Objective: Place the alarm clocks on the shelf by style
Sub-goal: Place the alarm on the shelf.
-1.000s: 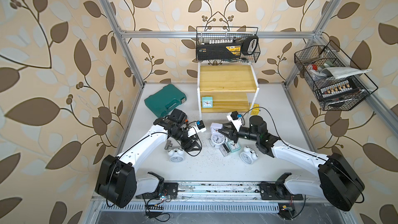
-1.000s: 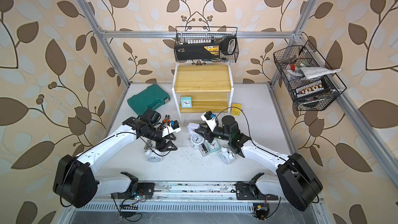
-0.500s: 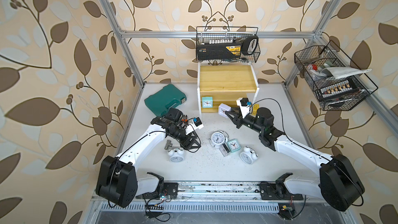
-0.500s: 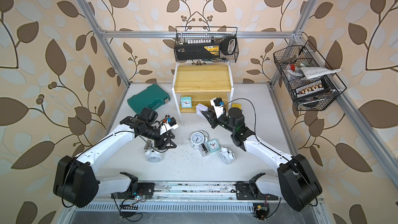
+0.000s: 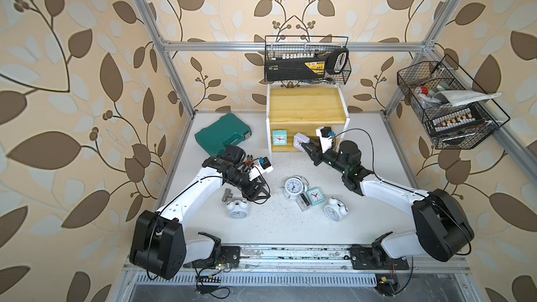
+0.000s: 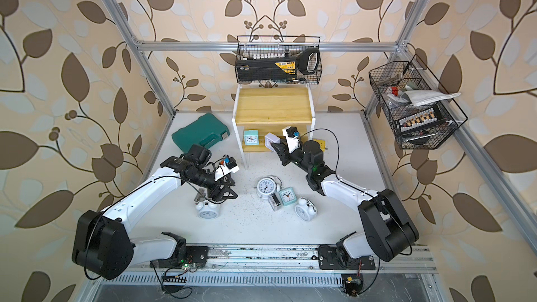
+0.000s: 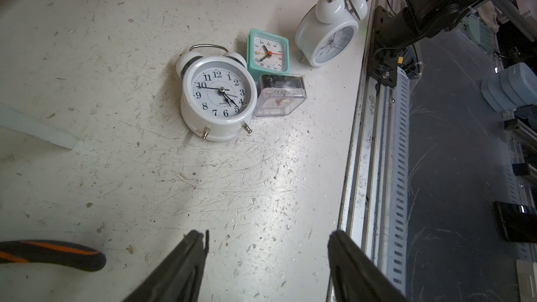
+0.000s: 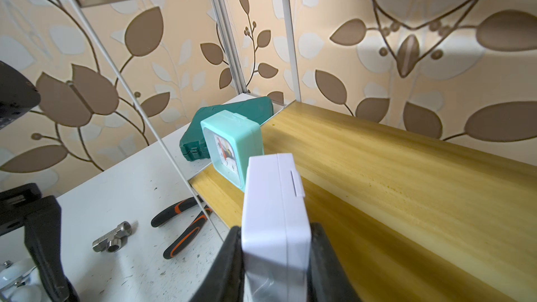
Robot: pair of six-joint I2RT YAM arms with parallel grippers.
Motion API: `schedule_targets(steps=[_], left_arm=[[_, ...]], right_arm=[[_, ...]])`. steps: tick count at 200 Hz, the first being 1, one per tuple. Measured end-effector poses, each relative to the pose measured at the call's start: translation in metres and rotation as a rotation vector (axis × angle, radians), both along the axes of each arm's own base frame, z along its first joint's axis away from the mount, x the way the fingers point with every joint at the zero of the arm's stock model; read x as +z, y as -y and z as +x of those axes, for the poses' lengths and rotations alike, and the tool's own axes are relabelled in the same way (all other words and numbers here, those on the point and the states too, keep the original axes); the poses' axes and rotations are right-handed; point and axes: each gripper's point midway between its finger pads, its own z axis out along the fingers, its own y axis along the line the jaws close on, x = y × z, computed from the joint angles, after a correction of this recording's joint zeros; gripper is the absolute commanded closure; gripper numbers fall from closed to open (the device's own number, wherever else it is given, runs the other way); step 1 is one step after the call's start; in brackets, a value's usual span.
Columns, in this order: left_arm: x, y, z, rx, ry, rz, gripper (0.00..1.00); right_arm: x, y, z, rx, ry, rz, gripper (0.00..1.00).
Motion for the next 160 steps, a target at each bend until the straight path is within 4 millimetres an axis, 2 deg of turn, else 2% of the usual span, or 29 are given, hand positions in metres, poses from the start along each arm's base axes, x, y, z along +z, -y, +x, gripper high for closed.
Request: schedule_targets(steps=[116,142,160], left_arm=[[0.002,0.001,-0.001,-0.005,-0.004,-0.013,0.29],[0.001,0.001,-0.001,-0.005,-0.005,-0.013,0.29],[0.001,0.001,-0.001,-0.005,-0.004,-0.013,0.29]], right_arm=[[-0.007,-0.021,0.018,0.023,0.018,-0.024,0.74],[-0.007,-0.023,0.019,0.025,0.019,-0.026,0.68],[-0.007,-0.023,0.019,0.025,0.018,-0.028,0.58]])
